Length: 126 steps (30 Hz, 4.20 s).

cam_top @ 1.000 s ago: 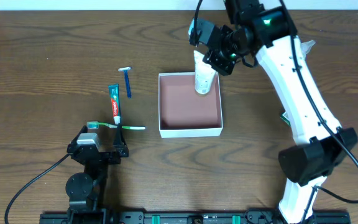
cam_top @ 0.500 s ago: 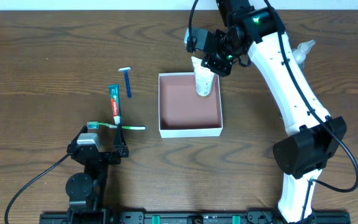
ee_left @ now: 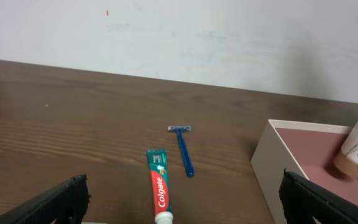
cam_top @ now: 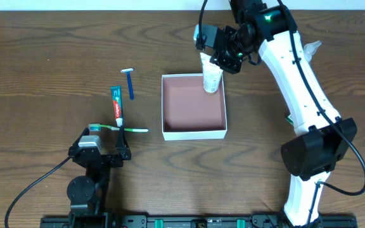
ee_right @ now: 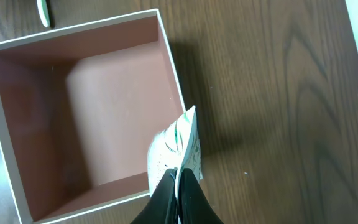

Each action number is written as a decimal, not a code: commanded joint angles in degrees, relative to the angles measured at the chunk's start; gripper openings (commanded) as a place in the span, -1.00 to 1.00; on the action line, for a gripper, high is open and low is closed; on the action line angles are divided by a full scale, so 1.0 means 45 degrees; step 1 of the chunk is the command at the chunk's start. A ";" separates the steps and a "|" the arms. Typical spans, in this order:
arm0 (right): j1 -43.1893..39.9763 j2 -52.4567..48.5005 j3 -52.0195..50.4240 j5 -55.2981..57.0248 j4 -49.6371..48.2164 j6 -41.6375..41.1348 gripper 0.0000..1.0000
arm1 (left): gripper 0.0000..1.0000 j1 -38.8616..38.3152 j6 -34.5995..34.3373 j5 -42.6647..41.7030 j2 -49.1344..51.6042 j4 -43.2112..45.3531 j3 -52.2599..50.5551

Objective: Pack container
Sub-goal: 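Carry the lotion tube left and lower it into the box, then open the right gripper, release the tube upright, lift away, then move the right gripper to the soap pump bottle and grasp it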

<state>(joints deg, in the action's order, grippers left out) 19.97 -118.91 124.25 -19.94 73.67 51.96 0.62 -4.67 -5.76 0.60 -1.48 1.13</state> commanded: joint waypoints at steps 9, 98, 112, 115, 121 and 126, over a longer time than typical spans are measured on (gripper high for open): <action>-0.0068 -0.0253 -0.0267 -0.0432 -0.0228 0.0423 -0.97 | 0.96 -0.0039 -0.0063 -0.0151 -0.0068 -0.0471 -0.0199; -0.6353 0.0039 -0.3075 0.5095 -0.3653 -1.5922 0.47 | 0.96 -0.0039 -0.0063 -0.0151 -0.0068 -0.0476 -0.0199; -0.6343 0.0039 -0.4070 0.4988 -0.5246 -1.5334 -0.22 | 0.96 -0.0039 -0.0068 -0.0151 -0.0068 -0.0471 -0.0199; -0.6339 0.0039 -0.4070 0.4847 -0.5275 -1.4863 -0.30 | 0.96 -0.0039 -0.0063 -0.0151 -0.0068 -0.0471 -0.0199; -0.6343 0.0044 -0.4065 0.4333 -0.5231 -1.4673 -0.57 | 0.96 -0.0039 -0.0063 -0.0151 -0.0068 -0.0471 -0.0199; -0.6343 0.0049 -0.4065 0.3361 -0.5207 -1.4265 -0.66 | 0.96 -0.0039 -0.0063 -0.0151 -0.0068 -0.0471 -0.0199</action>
<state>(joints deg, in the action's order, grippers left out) -8.40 -119.48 105.84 -1.17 50.61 -14.39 0.62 -4.67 -5.76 0.58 -1.48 1.13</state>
